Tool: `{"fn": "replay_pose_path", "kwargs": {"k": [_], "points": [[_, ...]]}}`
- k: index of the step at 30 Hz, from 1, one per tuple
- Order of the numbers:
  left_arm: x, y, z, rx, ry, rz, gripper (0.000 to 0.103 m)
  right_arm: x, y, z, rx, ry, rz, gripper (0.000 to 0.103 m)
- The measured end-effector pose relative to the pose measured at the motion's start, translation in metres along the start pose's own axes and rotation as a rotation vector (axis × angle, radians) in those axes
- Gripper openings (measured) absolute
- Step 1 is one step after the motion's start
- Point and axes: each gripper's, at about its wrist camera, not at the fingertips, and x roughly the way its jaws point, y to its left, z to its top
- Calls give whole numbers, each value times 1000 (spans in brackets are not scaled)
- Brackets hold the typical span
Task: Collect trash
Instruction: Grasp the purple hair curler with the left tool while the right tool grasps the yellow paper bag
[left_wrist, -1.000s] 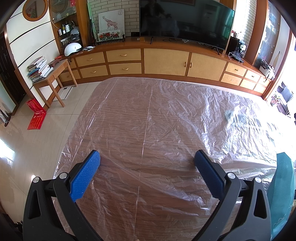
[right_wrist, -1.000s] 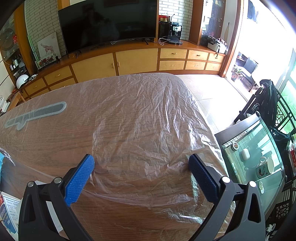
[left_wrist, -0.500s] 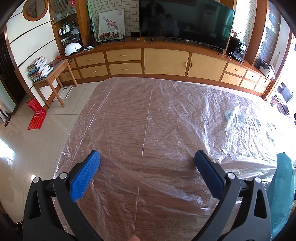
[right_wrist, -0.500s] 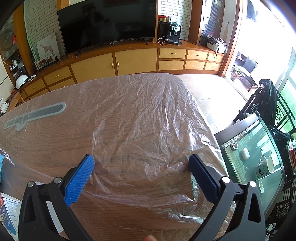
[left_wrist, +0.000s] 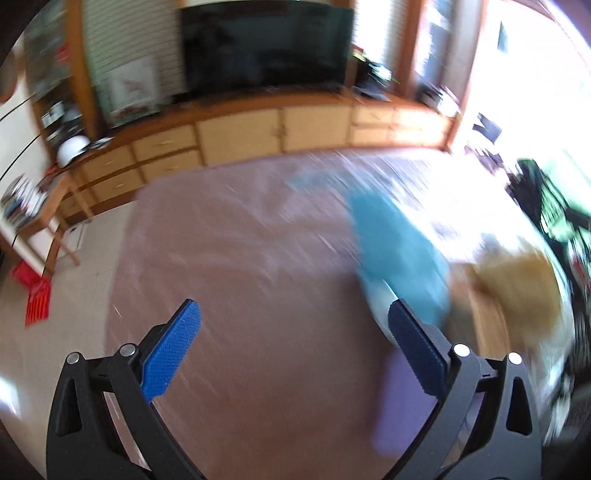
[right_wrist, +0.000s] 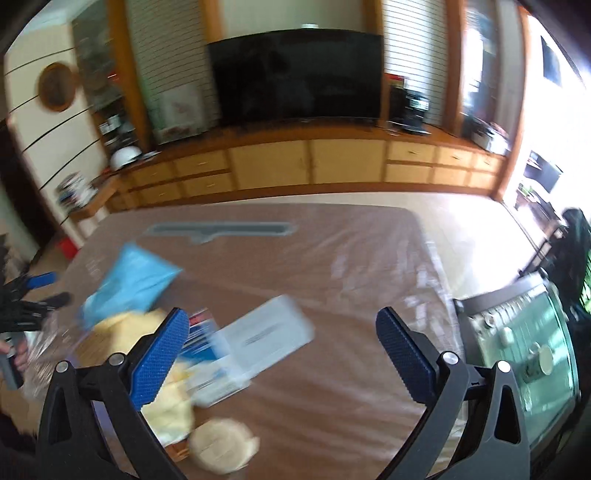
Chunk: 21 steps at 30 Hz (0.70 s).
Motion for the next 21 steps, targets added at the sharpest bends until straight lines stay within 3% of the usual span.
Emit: {"fn": "replay_pose_path", "kwargs": {"k": [3,7,10,13,16,21], "points": [[-5,-24,-24,81,42,-21,102,-8,43,-15,-62,21,82,98],[-14,-43,-36,132,71,-85,102,-1,83,-25,-148,57,135,84],[-13,-47,-34,177,70,-89,100,13,103,-28,-223,81,84,83],[2,-48,-27,196,107,-105,86,25,110,-26,-231,96,91,83],[12,-44,-29,198,142,-134,80,41,113,-20,-235,128,62,79],[16,-41,-36,207,159,-158,79,63,118,-26,-281,185,29,79]]}}
